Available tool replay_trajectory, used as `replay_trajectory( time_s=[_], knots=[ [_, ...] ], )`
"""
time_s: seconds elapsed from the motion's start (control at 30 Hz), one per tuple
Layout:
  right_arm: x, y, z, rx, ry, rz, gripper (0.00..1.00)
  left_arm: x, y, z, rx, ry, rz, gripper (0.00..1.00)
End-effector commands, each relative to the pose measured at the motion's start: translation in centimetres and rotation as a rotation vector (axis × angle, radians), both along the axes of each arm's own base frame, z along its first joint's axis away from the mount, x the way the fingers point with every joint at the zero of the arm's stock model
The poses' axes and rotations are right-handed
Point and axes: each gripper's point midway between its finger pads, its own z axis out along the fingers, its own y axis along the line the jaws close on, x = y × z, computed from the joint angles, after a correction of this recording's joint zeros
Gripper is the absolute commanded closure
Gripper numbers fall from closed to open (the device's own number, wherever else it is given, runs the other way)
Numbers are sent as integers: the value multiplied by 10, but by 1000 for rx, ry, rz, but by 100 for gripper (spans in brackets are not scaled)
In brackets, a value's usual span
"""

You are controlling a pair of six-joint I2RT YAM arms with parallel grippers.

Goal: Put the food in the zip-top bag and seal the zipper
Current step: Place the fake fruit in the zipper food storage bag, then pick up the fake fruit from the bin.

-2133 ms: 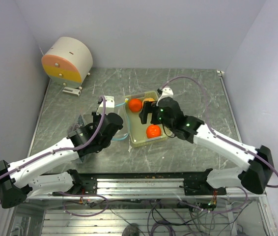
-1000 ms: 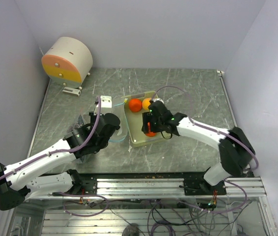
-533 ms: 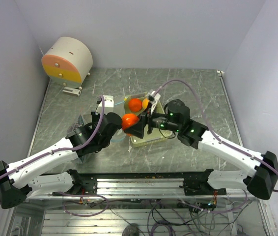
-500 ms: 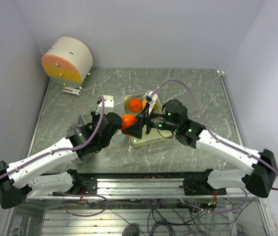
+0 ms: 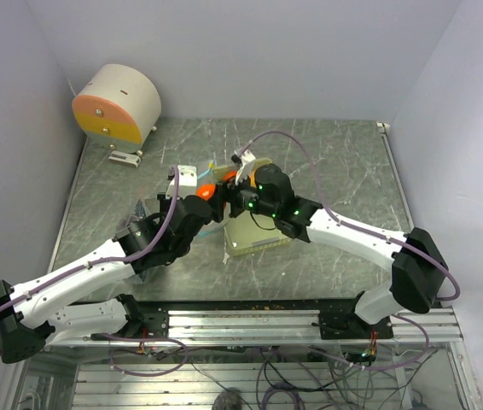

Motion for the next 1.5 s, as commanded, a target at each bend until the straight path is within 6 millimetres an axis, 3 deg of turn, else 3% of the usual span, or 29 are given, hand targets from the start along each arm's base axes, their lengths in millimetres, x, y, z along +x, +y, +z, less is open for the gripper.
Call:
replay_trajectory(
  time_s=[0.0, 0.1, 0.33, 0.6, 0.67, 0.8, 0.9, 1.17, 1.3, 1.47],
  knots=[
    [34, 2, 23, 13, -39, -160, 20, 1, -3, 14, -59, -25, -8, 93],
    [35, 5, 21, -14, -43, -162, 1, 1, -3, 12, -51, -20, -5, 93],
    [31, -15, 33, -32, -95, -209, 0, 1, 0, 13, -37, -21, 9, 93],
    [20, -73, 67, 63, -184, -371, 7, 2, 7, 14, -4, -20, 39, 93],
    [24, -85, 67, 57, -177, -433, 7, 2, 6, 14, 0, -19, 39, 93],
    [55, -120, 46, -48, -86, -699, 8, 2, 6, 15, 4, -17, 39, 93],
    [82, -126, 26, -113, -30, -752, 8, 1, 8, 15, 0, -20, 38, 93],
    [149, -94, -40, -294, 84, -683, 8, -3, 13, 20, -18, -33, 36, 93],
    [172, -73, -71, -373, 100, -633, 9, -4, 15, 22, -24, -37, 37, 93],
    [190, -72, -106, -416, 131, -626, 9, -6, 17, 22, -23, -35, 37, 93]
  ],
)
